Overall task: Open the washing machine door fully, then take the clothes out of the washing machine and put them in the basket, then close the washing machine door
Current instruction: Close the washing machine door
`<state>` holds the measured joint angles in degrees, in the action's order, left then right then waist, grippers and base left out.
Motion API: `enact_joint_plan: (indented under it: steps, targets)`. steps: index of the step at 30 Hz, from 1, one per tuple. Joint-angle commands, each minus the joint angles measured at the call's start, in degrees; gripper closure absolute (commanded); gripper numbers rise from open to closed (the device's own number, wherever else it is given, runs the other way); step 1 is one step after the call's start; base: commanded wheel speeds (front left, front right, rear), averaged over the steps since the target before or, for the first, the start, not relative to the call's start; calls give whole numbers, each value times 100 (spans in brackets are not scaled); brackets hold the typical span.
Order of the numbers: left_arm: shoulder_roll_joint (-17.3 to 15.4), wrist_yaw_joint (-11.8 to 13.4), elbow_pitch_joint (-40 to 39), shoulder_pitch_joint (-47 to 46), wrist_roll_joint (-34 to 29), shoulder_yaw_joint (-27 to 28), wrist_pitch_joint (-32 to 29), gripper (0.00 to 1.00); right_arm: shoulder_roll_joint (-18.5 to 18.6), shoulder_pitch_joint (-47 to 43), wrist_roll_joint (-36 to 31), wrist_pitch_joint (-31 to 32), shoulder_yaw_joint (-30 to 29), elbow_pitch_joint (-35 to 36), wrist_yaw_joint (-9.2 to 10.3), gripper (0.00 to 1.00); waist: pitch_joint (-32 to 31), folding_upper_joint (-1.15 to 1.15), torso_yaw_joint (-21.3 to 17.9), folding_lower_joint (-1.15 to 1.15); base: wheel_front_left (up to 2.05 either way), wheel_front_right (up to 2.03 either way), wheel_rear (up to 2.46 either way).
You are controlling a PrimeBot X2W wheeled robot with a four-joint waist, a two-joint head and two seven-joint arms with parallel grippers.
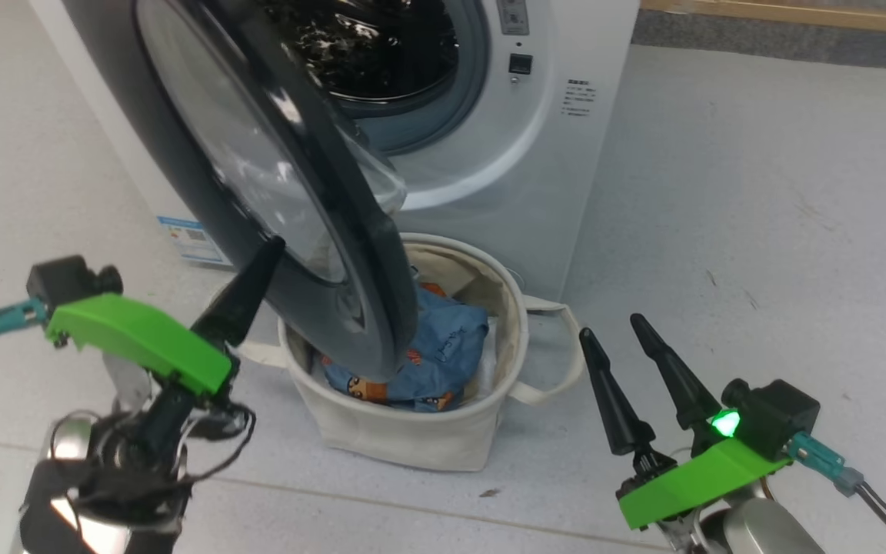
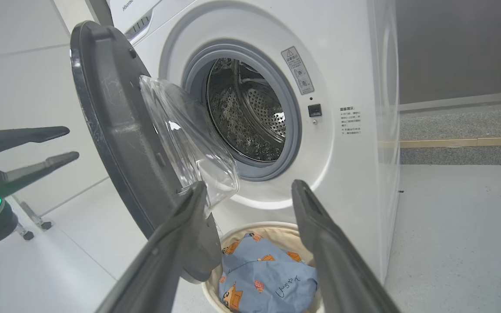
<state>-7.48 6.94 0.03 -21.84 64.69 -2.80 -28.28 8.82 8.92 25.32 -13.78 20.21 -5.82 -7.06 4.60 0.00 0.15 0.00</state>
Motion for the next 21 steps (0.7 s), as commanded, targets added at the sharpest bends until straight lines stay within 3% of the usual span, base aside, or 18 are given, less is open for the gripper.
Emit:
enact_joint_plan:
  steps: [1, 5, 11, 15, 21]
  targets:
    - [-212, -99, -282, -31, -56, 170, -23, 0, -4, 190, 31, -83, 109, 174, -43, 0, -27, 0, 127, 0, 0, 0, 0]
    - [-394, -358, -398, 148, -362, 128, 211, 0, 17, 199, 22, -91, 108, 186, -43, 0, -38, 0, 255, 0, 0, 0, 0]
    - [-938, -1179, -469, 532, -1872, -264, 1474, 0, 96, 217, -18, -98, 65, 189, -43, 0, -99, 0, 438, 0, 0, 0, 0]
    - [-1282, -1363, -307, 810, -2904, -701, 2490, 0, 132, 207, -39, -89, 52, 209, -43, 0, -152, 0, 494, 0, 0, 0, 0]
    - [-1397, -1409, 63, 1074, -3514, -1025, 3614, 0, 158, 123, -61, -41, 9, 277, -43, 0, -230, 0, 549, 0, 0, 0, 0]
